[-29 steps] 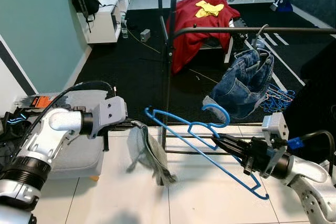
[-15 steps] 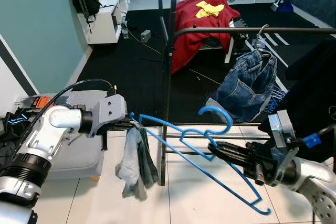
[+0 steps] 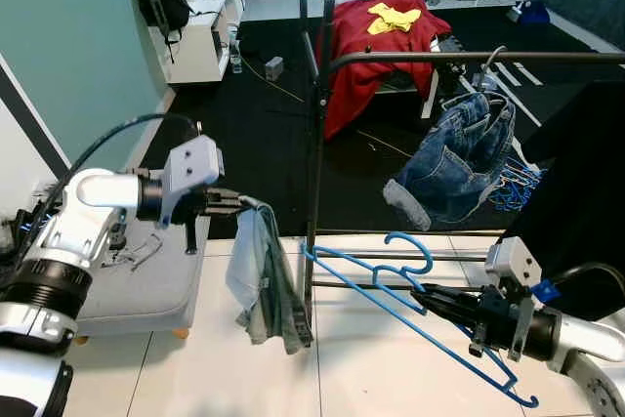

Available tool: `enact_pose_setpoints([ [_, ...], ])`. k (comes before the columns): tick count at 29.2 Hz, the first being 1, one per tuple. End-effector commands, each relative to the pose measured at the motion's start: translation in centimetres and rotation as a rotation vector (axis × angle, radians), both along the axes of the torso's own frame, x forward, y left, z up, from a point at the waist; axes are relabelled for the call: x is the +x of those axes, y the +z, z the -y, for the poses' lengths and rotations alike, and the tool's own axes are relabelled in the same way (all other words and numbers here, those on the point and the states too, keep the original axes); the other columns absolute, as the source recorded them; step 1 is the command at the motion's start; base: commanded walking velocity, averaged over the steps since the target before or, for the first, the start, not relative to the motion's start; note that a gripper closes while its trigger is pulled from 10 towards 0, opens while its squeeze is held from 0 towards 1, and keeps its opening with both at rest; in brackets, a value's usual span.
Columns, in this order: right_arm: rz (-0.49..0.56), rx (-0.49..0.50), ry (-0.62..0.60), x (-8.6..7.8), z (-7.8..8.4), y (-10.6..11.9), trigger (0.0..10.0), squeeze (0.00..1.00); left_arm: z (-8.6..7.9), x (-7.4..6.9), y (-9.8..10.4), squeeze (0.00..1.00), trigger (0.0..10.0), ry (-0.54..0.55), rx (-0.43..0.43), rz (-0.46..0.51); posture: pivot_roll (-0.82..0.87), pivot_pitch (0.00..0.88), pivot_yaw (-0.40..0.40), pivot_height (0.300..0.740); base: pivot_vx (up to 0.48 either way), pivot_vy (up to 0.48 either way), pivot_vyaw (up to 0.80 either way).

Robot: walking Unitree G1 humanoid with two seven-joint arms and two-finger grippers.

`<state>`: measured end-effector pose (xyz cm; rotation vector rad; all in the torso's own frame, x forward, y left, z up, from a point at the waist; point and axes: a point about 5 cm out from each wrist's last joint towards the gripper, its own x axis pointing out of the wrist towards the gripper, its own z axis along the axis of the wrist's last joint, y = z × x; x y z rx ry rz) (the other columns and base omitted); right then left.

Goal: Hang hanger

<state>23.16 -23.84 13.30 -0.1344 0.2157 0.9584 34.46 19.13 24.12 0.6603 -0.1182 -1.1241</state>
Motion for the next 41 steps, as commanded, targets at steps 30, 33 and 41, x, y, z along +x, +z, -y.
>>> enact_pose_setpoints([
  [30,0.337,-0.296,-0.303,1.8,-7.3,-8.0,10.0,0.00,-0.8,1.8,2.8,0.00,10.0,0.140,-0.058,0.122,-0.06,0.071,0.072,0.740,0.000,0.000,0.00],
  [33,0.322,-0.283,-0.326,2.6,-9.2,-8.8,10.0,0.00,-0.9,2.4,3.1,0.00,10.0,0.205,-0.053,0.186,-0.06,0.069,0.075,0.740,0.000,0.000,0.00],
  [41,0.237,-0.071,-0.256,2.5,-11.9,-9.0,10.0,0.00,-0.9,3.8,4.0,0.00,10.0,0.390,-0.093,0.302,-0.06,0.067,0.077,0.740,0.000,0.000,0.00],
])
